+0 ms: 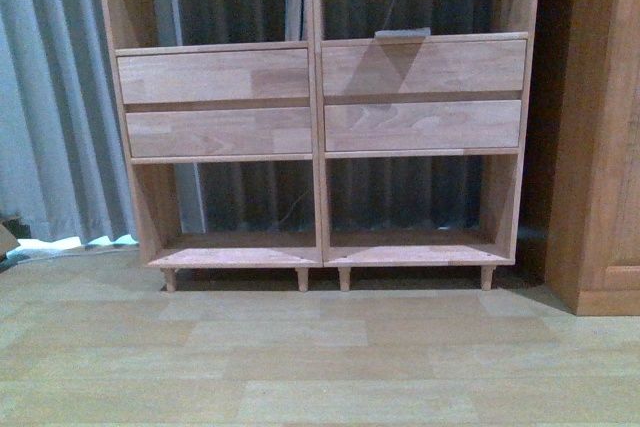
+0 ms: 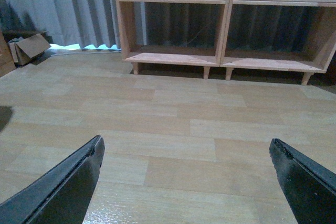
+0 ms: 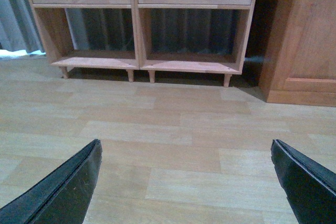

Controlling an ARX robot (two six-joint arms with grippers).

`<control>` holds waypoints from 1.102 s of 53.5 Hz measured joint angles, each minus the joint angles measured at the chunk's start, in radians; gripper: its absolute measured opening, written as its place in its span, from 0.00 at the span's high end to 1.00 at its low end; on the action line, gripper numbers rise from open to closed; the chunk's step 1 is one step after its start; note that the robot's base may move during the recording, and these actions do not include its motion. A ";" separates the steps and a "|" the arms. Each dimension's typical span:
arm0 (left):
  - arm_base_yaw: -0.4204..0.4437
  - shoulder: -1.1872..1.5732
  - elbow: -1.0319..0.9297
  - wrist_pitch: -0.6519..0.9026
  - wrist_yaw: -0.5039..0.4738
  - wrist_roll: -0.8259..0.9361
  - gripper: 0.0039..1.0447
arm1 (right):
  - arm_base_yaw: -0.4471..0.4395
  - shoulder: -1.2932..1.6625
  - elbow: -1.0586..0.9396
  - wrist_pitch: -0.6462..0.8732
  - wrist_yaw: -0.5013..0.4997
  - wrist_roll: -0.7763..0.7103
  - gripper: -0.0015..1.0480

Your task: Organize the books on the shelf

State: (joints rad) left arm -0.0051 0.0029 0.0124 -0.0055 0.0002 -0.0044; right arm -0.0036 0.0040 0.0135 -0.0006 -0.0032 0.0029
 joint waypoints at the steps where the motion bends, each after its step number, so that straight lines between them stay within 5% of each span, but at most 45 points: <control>1: 0.000 0.000 0.000 0.000 0.000 0.000 0.07 | 0.000 0.000 0.000 0.000 0.000 0.000 0.07; 59: 0.000 0.000 0.000 0.000 0.000 0.000 0.07 | 0.000 0.000 0.000 0.000 0.000 0.000 0.07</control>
State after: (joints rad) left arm -0.0051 0.0029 0.0124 -0.0055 0.0002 -0.0044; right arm -0.0036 0.0040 0.0135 -0.0006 -0.0032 0.0029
